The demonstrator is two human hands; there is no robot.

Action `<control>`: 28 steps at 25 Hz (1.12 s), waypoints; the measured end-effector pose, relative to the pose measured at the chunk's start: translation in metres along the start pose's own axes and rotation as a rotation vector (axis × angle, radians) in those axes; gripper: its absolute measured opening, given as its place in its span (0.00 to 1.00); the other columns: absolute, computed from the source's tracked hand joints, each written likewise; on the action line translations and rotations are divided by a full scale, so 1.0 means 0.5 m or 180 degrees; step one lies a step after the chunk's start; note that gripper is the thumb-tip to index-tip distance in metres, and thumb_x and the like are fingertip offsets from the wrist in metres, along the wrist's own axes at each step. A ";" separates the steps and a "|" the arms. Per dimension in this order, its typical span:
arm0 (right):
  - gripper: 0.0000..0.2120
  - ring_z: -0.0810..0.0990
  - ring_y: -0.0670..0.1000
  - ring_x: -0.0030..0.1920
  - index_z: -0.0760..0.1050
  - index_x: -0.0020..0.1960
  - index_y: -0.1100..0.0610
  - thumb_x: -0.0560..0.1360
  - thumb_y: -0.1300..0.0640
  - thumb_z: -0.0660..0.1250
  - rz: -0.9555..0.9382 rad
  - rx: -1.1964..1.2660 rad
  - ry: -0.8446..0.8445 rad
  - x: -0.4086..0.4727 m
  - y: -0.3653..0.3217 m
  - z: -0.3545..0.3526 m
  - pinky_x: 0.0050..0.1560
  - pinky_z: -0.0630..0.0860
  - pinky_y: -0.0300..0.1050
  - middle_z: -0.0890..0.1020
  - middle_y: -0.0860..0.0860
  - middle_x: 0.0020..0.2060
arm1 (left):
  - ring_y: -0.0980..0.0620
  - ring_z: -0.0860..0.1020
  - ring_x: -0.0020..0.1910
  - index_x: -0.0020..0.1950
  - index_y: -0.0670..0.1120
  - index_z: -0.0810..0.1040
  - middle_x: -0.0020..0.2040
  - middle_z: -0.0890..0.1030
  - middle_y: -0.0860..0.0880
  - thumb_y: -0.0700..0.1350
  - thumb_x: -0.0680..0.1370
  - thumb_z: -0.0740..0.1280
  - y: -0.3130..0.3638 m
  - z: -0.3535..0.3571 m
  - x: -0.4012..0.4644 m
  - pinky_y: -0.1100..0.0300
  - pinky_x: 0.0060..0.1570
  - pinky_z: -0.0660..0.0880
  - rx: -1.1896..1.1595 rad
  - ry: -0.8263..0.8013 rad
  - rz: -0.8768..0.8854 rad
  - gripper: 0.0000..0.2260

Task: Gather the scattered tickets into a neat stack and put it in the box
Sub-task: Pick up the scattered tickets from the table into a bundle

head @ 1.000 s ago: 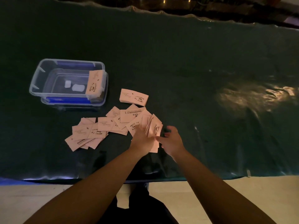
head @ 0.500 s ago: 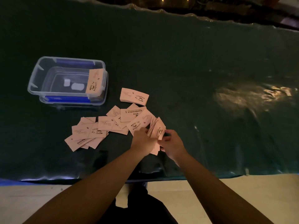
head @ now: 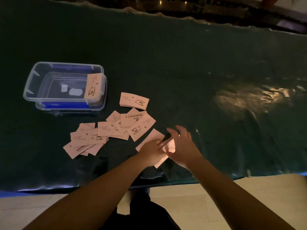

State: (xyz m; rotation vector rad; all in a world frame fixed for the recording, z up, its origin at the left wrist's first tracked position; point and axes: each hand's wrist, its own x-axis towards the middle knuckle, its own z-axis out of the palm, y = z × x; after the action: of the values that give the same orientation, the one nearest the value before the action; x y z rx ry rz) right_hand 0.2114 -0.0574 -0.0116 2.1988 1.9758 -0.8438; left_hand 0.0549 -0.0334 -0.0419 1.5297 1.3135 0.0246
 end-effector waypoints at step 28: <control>0.17 0.86 0.60 0.53 0.78 0.65 0.56 0.77 0.61 0.72 0.2748 0.3816 0.0361 0.061 -0.138 0.093 0.56 0.86 0.62 0.85 0.55 0.58 | 0.52 0.78 0.53 0.70 0.49 0.74 0.60 0.80 0.50 0.49 0.80 0.63 -0.049 -0.093 0.003 0.63 0.38 0.69 -0.0277 0.0162 -0.0492 0.18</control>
State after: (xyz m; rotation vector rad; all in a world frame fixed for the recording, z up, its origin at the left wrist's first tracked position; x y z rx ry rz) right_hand 0.1311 -0.0368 -0.0433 3.1694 0.1746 -1.9617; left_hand 0.0104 -0.0053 -0.0396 1.3587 1.4495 0.0223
